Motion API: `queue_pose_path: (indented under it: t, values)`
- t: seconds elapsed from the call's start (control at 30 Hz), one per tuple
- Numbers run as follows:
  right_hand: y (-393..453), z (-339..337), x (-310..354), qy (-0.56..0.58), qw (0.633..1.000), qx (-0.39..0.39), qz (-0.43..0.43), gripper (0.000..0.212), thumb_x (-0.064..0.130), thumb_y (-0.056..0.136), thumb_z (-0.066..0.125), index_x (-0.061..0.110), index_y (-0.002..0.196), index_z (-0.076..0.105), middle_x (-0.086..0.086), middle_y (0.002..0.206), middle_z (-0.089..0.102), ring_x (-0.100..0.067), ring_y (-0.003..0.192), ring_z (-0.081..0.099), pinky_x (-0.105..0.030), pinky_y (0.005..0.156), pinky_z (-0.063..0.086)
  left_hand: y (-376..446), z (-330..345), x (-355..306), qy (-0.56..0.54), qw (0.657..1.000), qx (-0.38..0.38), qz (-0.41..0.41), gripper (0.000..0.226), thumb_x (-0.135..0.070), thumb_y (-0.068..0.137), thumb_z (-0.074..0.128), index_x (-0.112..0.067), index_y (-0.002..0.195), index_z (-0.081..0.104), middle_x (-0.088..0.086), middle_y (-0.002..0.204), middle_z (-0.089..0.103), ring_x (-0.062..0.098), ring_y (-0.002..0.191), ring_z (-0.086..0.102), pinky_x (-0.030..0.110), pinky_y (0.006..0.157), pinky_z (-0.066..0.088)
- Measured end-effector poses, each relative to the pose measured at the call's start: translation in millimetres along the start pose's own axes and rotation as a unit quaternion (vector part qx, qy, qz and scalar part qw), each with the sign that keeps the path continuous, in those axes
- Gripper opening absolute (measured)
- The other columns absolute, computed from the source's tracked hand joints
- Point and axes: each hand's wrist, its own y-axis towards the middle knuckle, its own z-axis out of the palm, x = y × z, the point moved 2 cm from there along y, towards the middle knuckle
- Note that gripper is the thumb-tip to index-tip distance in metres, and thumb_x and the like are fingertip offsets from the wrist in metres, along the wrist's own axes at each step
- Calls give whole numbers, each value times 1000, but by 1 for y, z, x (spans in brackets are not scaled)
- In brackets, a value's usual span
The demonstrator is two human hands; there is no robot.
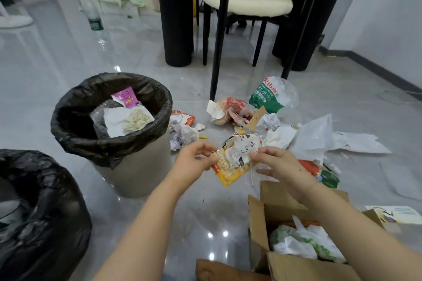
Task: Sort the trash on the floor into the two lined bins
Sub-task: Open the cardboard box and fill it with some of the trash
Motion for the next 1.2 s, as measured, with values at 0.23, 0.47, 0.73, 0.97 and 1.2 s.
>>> queue_pose_path:
  t: [0.23, 0.47, 0.73, 0.97, 1.2]
  values:
    - [-14, 54, 54, 146, 986, -29, -82, 9, 8, 82, 70, -1, 84, 71, -16, 87, 71, -17, 72, 68, -18, 60, 53, -42, -43, -43, -26, 983, -150, 98, 15, -8, 86, 67, -19, 96, 69, -5, 85, 68, 7, 77, 63, 20, 72, 50]
    - [15, 135, 134, 122, 983, 10, -140, 9, 12, 82, 72, 3, 83, 71, -8, 81, 71, -15, 67, 66, -25, 66, 57, -66, -135, -37, 108, 866, -478, 97, 27, -4, 87, 58, -21, 107, 67, -6, 107, 60, 14, 105, 54, 22, 88, 39]
    - [65, 258, 142, -107, 986, 92, -84, 20, 19, 83, 71, 2, 92, 71, -10, 96, 68, -18, 75, 62, -25, 64, 57, -59, -157, -11, -22, 835, -548, 31, 47, -13, 87, 65, -17, 132, 53, 0, 134, 48, 17, 127, 44, 38, 109, 36]
    - [54, 261, 153, -304, 940, 107, -113, 38, 35, 89, 60, 1, 103, 70, -16, 93, 64, -31, 87, 60, -32, 79, 52, -55, -161, -7, -16, 831, -552, 68, 36, -10, 85, 65, -16, 121, 61, -5, 123, 51, 17, 123, 49, 43, 105, 40]
    - [8, 155, 140, -198, 969, 60, -135, 24, 29, 93, 57, 11, 99, 72, -4, 103, 71, -13, 93, 66, -33, 85, 54, -60, -134, -44, 136, 869, -471, 65, 44, -6, 84, 56, -18, 126, 58, 2, 141, 46, 21, 135, 31, 39, 112, 28]
